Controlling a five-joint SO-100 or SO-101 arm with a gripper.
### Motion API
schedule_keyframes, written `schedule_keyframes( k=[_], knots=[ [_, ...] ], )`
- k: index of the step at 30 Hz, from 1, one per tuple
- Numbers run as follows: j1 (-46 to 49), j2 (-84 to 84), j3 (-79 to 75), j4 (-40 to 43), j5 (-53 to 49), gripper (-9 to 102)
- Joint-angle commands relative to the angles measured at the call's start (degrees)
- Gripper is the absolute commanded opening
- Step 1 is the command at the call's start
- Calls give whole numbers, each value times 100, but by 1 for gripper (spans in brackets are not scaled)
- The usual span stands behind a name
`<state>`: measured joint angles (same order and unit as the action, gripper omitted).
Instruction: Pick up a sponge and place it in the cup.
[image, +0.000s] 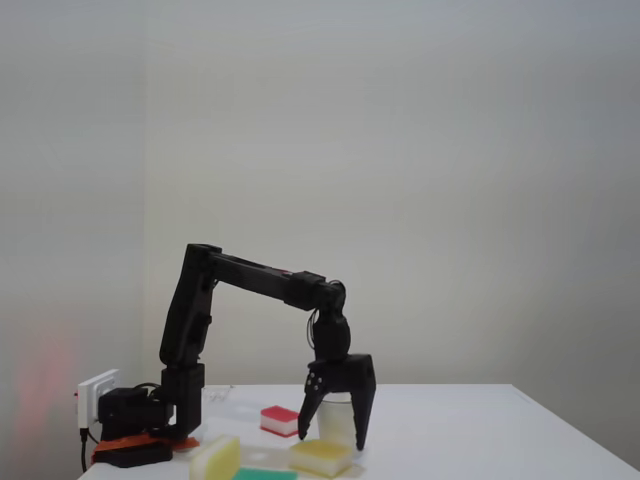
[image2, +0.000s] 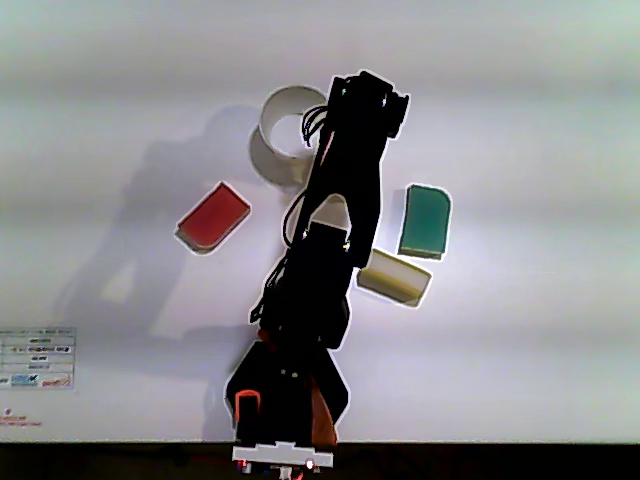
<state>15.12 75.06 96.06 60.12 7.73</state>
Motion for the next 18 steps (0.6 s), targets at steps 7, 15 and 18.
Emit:
schedule_keyframes(
  k=[7,15,18],
  knots=[
    [378,721,1160,-642,-237,35],
    [396,642,1222,-686,316,4],
    [387,589,1143,-703,492,2]
  ],
)
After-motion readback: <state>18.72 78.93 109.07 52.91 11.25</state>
